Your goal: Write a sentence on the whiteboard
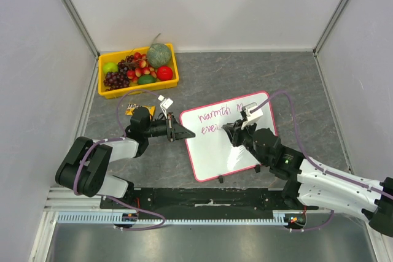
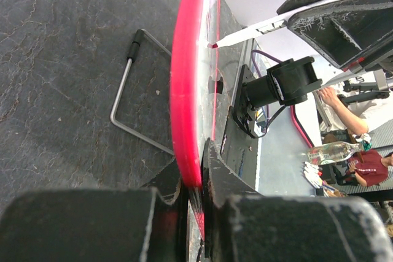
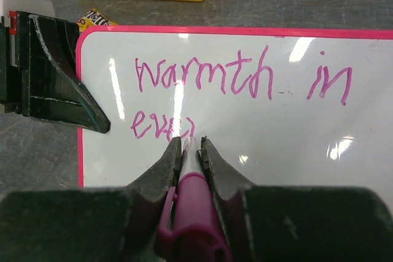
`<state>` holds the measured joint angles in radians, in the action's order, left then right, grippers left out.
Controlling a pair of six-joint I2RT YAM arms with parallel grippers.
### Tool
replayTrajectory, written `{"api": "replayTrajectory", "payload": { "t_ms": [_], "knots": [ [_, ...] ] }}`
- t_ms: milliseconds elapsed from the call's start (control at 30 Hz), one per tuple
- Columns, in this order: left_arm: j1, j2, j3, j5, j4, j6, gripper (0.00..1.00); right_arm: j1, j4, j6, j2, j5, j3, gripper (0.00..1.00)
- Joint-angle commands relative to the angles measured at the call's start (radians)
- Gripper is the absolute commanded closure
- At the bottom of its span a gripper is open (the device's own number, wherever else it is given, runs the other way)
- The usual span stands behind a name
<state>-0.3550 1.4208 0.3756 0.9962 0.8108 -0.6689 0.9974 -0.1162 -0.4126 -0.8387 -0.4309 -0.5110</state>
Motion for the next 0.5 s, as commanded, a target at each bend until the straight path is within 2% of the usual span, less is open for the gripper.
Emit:
{"api": "replayTrajectory", "payload": {
  "t_ms": [0,467],
  "knots": [
    [-0.015,0.027,-0.017,-0.021,-0.036,0.216,0.98,-0.003,0.043,-0.014,0.001,0.012,0.023,1.0],
    [-0.016,0.026,-0.018,-0.022,-0.036,0.215,0.98,-0.003,0.004,0.047,-0.04,-0.057,-0.04,1.0]
  ]
}}
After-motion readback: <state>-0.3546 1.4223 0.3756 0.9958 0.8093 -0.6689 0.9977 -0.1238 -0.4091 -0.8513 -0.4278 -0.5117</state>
